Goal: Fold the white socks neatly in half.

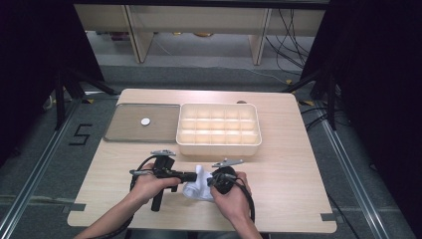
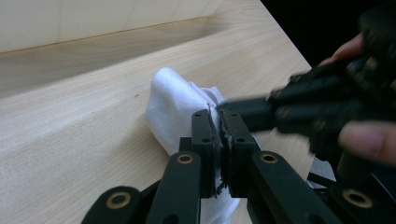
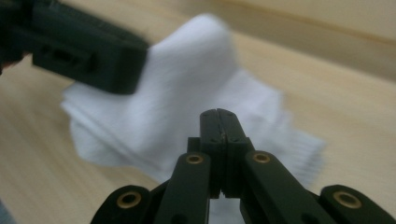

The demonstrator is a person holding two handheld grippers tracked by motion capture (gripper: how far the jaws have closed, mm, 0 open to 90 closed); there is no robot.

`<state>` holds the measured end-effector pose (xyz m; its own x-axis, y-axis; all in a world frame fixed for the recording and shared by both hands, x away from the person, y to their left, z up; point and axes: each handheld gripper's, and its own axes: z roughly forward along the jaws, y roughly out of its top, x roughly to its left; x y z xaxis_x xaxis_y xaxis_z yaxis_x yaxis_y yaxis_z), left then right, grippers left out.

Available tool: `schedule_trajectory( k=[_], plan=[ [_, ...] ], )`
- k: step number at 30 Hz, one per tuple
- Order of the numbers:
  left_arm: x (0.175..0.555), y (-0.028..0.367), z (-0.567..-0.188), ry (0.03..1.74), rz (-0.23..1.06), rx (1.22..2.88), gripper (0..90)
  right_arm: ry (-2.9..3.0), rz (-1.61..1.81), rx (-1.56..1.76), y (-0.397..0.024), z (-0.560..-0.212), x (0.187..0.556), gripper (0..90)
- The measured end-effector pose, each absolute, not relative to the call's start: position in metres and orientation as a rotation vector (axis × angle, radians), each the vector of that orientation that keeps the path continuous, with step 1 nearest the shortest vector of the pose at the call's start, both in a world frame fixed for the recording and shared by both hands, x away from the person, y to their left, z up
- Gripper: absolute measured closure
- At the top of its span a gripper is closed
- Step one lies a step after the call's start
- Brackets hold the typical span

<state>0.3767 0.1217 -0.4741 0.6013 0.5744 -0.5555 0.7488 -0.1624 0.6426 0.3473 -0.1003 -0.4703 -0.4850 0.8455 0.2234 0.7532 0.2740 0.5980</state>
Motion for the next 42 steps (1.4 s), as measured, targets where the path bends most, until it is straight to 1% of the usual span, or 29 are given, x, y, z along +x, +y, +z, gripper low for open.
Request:
schedule_trajectory(
  k=[1,4,7,8,21,23,32,33,42],
  plan=[
    [0.378,0.123,-0.474,1.061,-0.236,1.852,84.6,2.362,0.979,1.522,-0.114,-0.466,0.35,90.0],
    [0.377,0.122,-0.475,1.062,-0.231,1.852,84.6,2.33,0.944,1.536,-0.124,-0.467,0.354,90.0],
    [0.377,0.122,-0.474,1.06,-0.229,1.856,84.6,2.337,0.865,1.566,-0.138,-0.476,0.353,90.0],
    [0.377,0.122,-0.474,1.06,-0.229,1.856,84.6,2.341,0.84,1.612,-0.138,-0.477,0.352,90.0],
    [0.378,0.117,-0.473,1.054,-0.209,1.87,84.6,2.365,0.84,1.573,-0.127,-0.491,0.346,90.0],
    [0.378,0.117,-0.473,1.043,-0.219,1.87,84.6,2.377,0.846,1.557,-0.127,-0.491,0.347,90.0],
    [0.377,0.115,-0.472,1.053,-0.184,1.878,84.5,2.406,0.834,1.544,-0.118,-0.492,0.347,90.0],
    [0.377,0.115,-0.472,1.054,-0.182,1.878,84.6,2.413,0.886,1.559,-0.116,-0.492,0.347,90.0],
    [0.378,0.117,-0.47,1.063,-0.152,1.885,84.6,2.419,0.844,1.557,-0.111,-0.491,0.347,90.0]
  ],
)
